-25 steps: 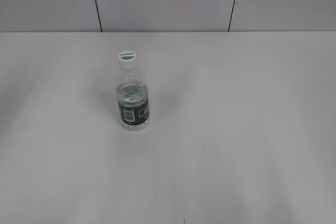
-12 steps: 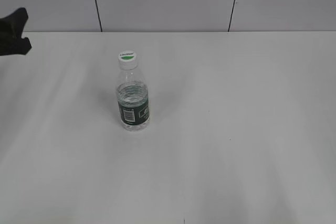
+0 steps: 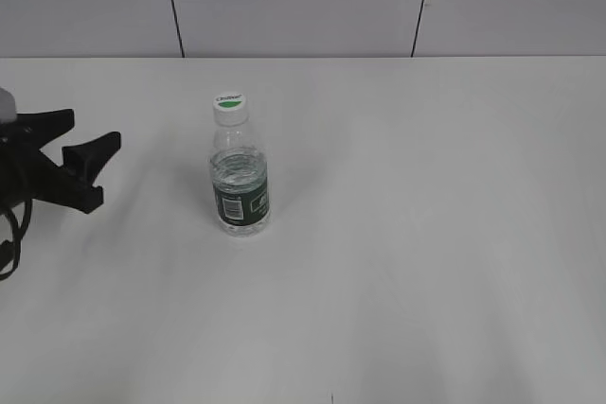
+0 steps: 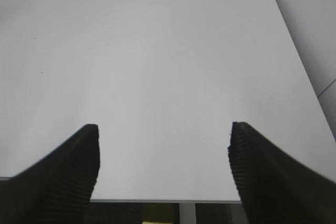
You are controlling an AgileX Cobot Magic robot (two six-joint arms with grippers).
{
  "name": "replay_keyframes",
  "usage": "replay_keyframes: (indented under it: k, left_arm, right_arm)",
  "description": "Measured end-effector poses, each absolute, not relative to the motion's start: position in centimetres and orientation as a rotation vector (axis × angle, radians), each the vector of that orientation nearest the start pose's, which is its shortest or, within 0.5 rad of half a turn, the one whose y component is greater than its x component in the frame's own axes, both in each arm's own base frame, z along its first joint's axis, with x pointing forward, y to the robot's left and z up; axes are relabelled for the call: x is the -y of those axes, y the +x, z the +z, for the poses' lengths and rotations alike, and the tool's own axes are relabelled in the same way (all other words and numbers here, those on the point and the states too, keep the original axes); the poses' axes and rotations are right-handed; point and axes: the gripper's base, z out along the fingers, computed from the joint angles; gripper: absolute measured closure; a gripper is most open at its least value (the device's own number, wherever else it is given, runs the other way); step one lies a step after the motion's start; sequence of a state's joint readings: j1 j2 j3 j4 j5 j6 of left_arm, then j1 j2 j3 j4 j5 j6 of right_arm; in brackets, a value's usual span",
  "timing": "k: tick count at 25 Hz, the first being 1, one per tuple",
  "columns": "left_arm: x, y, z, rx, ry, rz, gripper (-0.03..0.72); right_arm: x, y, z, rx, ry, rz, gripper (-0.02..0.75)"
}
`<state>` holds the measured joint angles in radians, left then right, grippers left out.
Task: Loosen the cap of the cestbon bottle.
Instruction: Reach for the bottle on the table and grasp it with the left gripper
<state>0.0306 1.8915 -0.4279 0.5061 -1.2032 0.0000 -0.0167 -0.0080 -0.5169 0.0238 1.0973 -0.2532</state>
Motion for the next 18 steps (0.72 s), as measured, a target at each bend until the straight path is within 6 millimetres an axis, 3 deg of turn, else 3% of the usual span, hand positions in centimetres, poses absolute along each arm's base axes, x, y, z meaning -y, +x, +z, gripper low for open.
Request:
replay_keyframes:
  k: [11,18]
  left_arm:
    - [6.3,25.0,11.2,-1.578,0.978,-0.485,0.249]
    - [6.5,24.8,11.2,-1.593,0.976,-0.538,0.249]
  right_arm:
    - [-0.2,-1.0,27.9,-2.044,-0.245,-0.139,0.154]
    - [-0.2,-1.0,27.9,-2.044,-0.245,-0.139,0.154]
